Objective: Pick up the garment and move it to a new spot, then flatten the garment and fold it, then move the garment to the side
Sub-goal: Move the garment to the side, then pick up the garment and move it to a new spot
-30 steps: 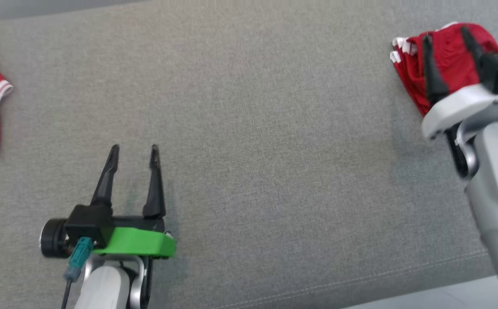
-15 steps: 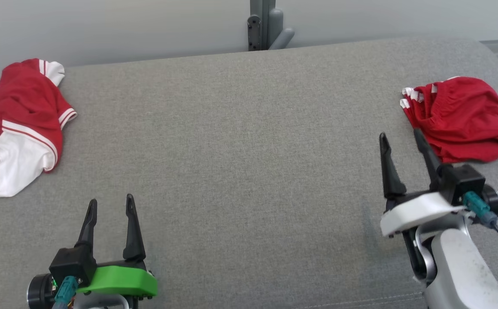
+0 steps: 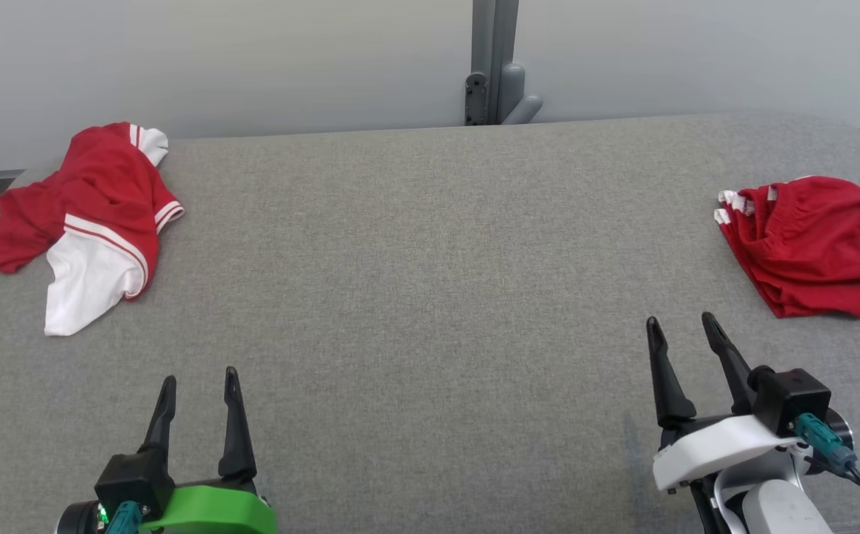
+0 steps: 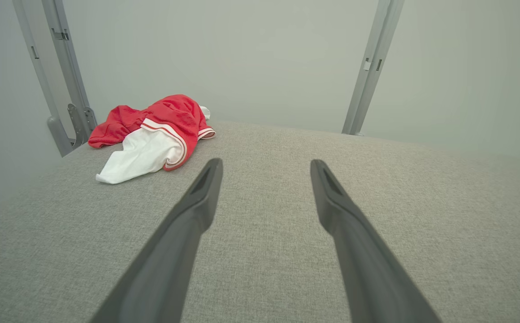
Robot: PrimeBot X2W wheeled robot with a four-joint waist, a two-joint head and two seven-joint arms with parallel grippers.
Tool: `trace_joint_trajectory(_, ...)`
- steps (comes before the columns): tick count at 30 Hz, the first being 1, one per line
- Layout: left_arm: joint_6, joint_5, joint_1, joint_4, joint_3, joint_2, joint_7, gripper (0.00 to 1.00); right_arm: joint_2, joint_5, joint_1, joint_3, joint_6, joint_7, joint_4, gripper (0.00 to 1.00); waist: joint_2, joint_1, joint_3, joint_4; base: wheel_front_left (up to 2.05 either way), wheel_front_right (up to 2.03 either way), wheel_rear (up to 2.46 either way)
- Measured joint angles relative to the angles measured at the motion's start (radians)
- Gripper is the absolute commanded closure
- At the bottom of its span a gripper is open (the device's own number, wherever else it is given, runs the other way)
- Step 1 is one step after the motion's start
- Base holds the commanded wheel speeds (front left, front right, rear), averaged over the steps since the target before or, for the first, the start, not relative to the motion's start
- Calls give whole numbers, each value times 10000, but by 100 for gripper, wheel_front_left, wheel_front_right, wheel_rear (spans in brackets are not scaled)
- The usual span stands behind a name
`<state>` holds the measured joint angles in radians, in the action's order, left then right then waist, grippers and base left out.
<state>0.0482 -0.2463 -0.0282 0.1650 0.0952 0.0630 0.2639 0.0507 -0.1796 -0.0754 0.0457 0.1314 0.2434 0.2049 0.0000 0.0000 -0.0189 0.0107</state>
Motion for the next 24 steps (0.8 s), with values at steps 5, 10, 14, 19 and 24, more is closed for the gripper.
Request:
trace_joint_trajectory(5, -59, 44, 21, 98, 2, -38, 0, 0, -4, -84, 86, 82, 0, -46, -31, 0, 0, 0, 42, 22, 0, 0, 0)
trace_joint_trajectory(10, -104, 98, 33, 136, 12, -69, 0, 0, -2, -125, 91, 61, 0, -58, -33, 0, 0, 0, 72, 19, 0, 0, 0)
trace_joint_trajectory(14, -119, 104, 38, 144, 10, -79, 2, 0, -2, -174, 95, 52, 0, -90, -33, 0, 0, 0, 84, 16, 0, 0, 0)
trace_joint_trajectory(19, -128, 113, 45, 148, 10, -96, 2, 0, -2, -201, 96, 38, 0, -130, -17, 0, 0, 0, 86, 34, 0, 0, 0)
trace_joint_trajectory(24, -142, 130, 52, 151, 4, -105, 2, 0, -2, -203, 98, 15, 0, -132, -15, 0, 0, 0, 82, 97, 0, 0, 0)
